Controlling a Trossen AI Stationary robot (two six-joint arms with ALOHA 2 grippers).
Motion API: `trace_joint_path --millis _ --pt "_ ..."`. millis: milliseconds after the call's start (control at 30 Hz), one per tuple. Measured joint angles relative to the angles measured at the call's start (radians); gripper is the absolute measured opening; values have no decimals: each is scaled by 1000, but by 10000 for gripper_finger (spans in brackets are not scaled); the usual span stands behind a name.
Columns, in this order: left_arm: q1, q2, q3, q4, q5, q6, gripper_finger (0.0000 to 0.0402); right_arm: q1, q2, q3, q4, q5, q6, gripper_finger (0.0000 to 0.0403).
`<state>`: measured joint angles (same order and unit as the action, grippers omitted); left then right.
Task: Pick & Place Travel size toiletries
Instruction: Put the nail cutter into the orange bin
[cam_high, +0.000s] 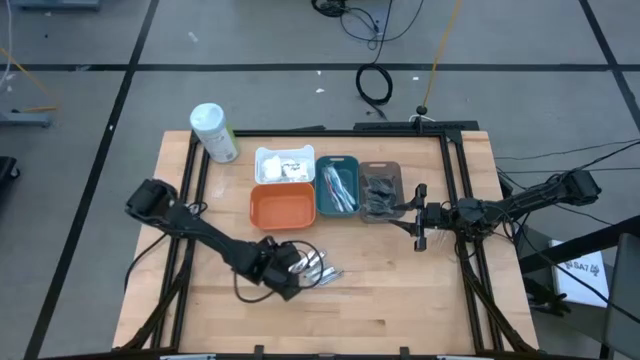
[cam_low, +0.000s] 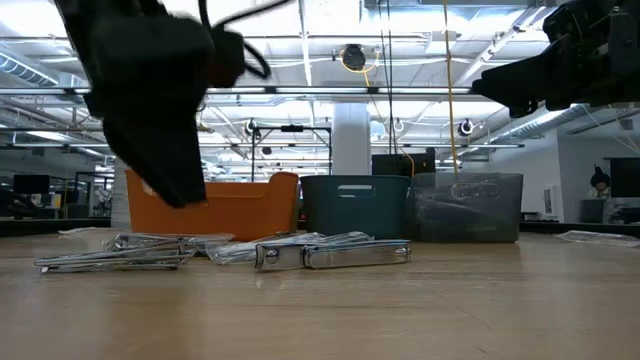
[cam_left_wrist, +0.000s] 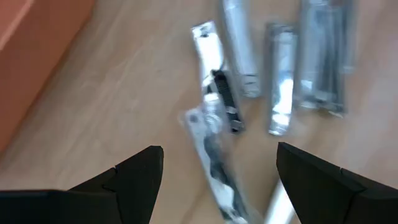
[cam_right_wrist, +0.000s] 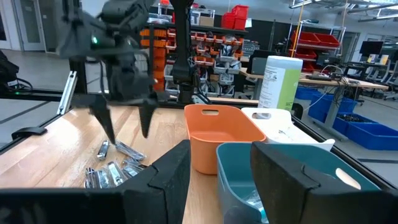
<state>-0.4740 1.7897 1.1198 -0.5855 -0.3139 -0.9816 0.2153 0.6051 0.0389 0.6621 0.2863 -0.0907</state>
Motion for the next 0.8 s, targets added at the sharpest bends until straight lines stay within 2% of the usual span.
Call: trace_joint_path --millis 100,267,367,533,667,800 --pt "20 34 0 -5 23 -28 308 0 0 0 0 0 0 155" --pt "50 80 0 -26 132 -59 308 0 0 0 0 0 0 155" --pt "58 87 2 -34 165 -73 308 0 0 0 0 0 0 155" --pt "60 89 2 -87 157 -124 308 0 0 0 0 0 0 155" --pt "61 88 2 -101 189 -128 307 0 0 0 0 0 0 155" --pt "61 88 2 -99 193 -129 290 0 0 0 0 0 0 155"
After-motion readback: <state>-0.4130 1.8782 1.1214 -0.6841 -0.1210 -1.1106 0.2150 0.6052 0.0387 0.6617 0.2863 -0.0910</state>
